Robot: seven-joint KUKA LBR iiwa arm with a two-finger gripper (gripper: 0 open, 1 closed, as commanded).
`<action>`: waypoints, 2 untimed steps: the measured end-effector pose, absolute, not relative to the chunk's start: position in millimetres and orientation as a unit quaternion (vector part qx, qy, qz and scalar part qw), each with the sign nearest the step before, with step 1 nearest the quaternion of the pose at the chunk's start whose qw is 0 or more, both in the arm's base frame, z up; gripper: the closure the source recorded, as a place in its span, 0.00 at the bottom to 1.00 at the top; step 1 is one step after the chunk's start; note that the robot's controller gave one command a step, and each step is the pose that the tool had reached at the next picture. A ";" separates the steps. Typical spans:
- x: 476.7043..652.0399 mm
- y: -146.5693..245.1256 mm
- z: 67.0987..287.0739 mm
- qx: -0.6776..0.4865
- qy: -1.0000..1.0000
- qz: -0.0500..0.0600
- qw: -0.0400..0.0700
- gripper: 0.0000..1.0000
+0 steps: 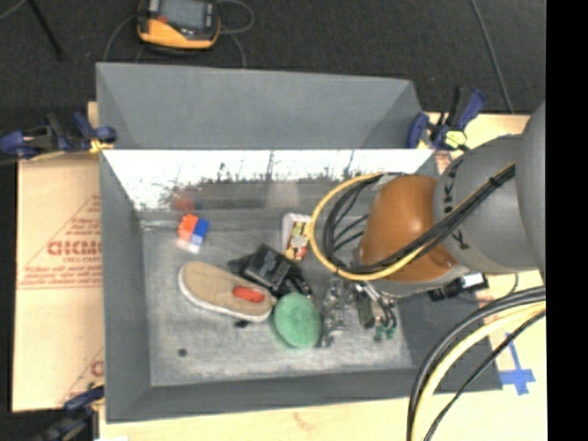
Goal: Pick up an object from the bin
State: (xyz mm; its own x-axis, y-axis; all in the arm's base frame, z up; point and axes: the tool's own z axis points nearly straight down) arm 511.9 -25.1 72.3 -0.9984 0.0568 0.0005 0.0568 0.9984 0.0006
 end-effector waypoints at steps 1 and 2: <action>508.0 -26.9 118.1 -0.037 -0.999 0.000 0.003 1.00; 512.3 -29.8 163.5 -0.043 -0.999 0.000 -0.004 1.00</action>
Offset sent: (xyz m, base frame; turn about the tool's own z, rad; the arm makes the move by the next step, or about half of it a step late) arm 0.0006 -0.0105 0.0616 0.0637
